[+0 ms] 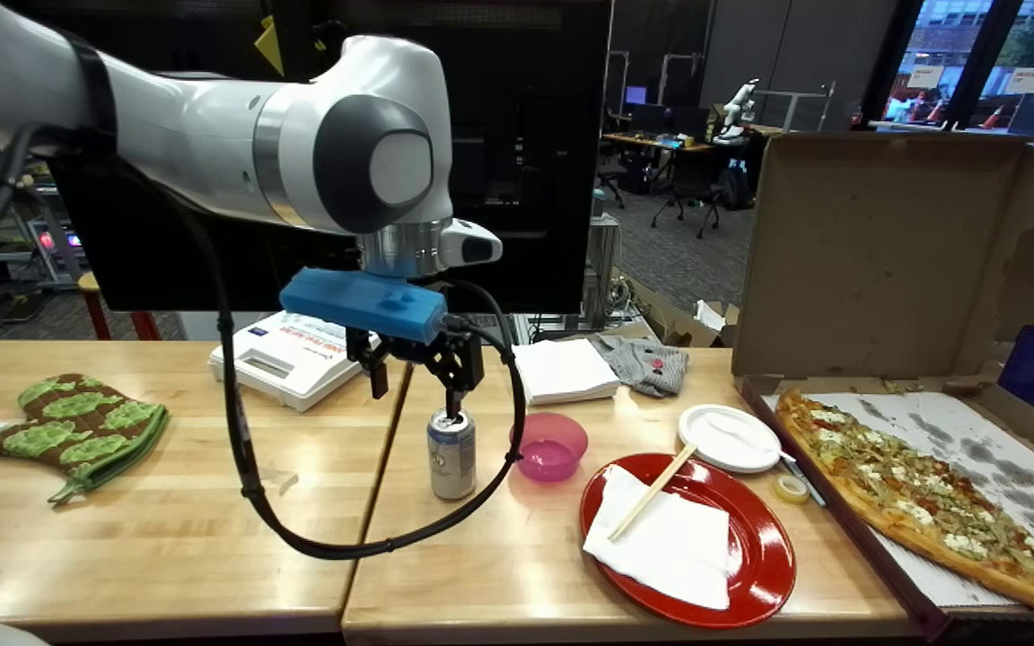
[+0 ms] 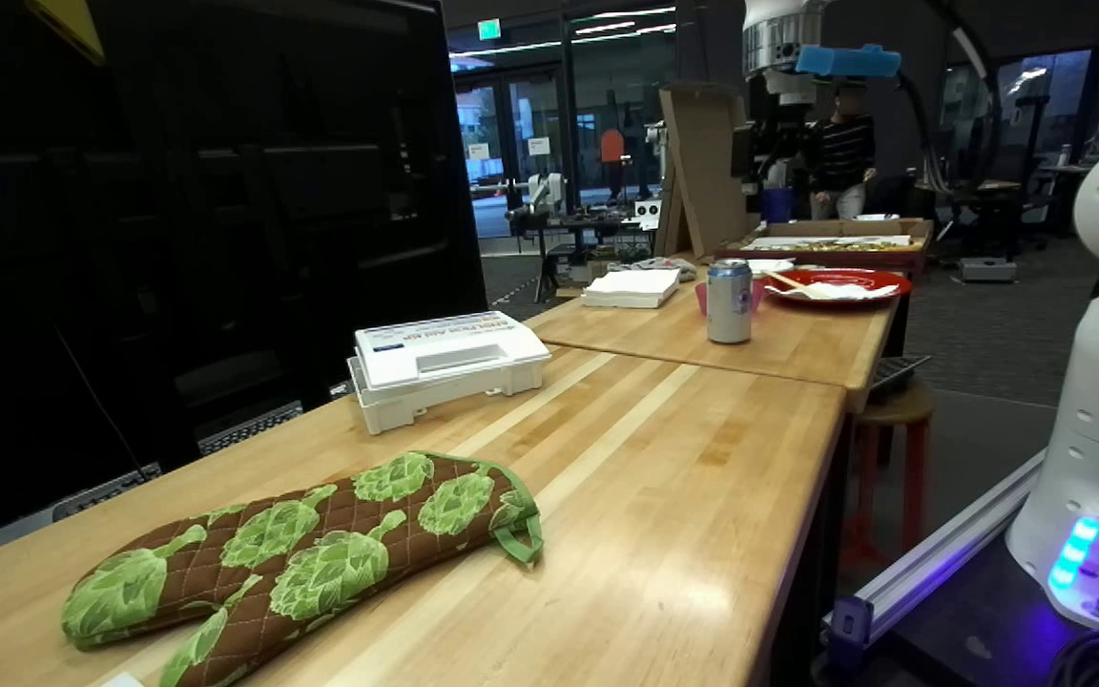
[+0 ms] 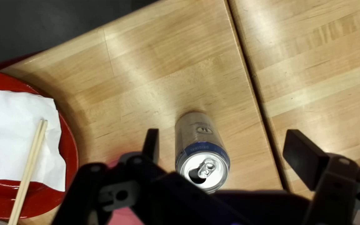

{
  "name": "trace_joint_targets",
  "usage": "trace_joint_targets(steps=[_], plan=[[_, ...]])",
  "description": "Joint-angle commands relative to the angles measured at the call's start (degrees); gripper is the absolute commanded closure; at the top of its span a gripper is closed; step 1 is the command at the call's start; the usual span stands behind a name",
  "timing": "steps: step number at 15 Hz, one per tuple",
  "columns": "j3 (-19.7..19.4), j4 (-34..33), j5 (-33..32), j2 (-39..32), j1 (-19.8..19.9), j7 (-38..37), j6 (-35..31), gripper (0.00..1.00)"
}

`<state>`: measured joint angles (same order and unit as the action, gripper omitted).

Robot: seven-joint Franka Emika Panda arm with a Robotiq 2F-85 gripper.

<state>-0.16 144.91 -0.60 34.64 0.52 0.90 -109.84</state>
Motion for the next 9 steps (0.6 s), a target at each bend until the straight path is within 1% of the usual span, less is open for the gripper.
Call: trace_joint_targets(steps=[1, 9], plan=[[-0.1, -0.1, 0.0, 0.0, -0.1, -0.1, 0.1, 0.0], [0.1, 0.1, -0.6, 0.0, -0.1, 0.2, -0.2, 0.0]])
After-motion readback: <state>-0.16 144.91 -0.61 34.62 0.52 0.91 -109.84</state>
